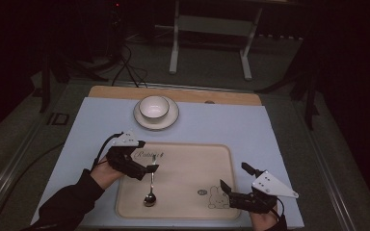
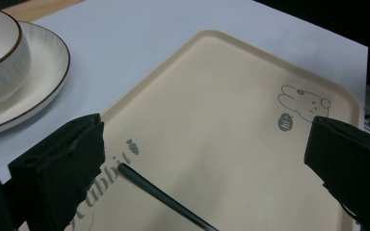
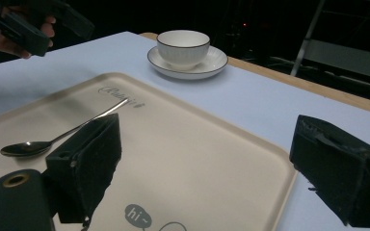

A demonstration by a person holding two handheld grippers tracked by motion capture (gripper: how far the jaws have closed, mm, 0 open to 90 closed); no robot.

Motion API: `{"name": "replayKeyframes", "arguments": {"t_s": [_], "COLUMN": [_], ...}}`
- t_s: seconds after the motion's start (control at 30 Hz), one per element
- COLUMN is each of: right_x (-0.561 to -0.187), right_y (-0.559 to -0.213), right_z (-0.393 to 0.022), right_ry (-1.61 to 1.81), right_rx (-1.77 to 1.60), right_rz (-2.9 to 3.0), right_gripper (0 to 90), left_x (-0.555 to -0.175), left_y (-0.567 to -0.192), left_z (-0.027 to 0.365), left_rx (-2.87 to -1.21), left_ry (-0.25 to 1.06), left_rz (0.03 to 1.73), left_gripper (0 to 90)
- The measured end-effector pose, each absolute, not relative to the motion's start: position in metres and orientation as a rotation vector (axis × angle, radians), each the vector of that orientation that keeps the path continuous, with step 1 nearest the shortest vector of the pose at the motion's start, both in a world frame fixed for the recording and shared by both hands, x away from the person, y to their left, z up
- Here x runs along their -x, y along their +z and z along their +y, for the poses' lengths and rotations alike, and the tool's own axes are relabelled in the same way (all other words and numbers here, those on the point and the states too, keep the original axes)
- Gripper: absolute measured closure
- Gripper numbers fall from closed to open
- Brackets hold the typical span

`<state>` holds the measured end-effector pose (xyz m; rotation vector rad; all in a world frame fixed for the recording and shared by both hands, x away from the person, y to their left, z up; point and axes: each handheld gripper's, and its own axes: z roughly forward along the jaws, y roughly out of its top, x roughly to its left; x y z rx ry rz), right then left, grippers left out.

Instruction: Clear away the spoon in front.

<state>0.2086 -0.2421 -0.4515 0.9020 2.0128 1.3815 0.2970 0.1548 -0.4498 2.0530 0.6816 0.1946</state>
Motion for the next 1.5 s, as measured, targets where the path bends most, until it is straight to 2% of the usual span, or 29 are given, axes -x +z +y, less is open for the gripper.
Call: {"name": "replayKeyframes", "arguments": {"t_s": [0.9, 1.5], "right_x": [-0.209, -0.21], "right_y": [-0.452, -0.453], "right_z": [-0.241, -0.241], "right_ry": [1.371, 1.365], "right_rx": [-0.897, -0.902], "right_rz": [2.01, 2.026], "right_gripper": [10.9, 10.9], "left_x": [-0.262, -0.257], "left_y": [-0.464, -0.487], "left_z": [0.183, 0.202], "left_rx": [-2.008, -1.952], "left_ry": [0.193, 0.236], "left_rz": [0.599, 0.68], "left_gripper": [1.1, 1.1]}}
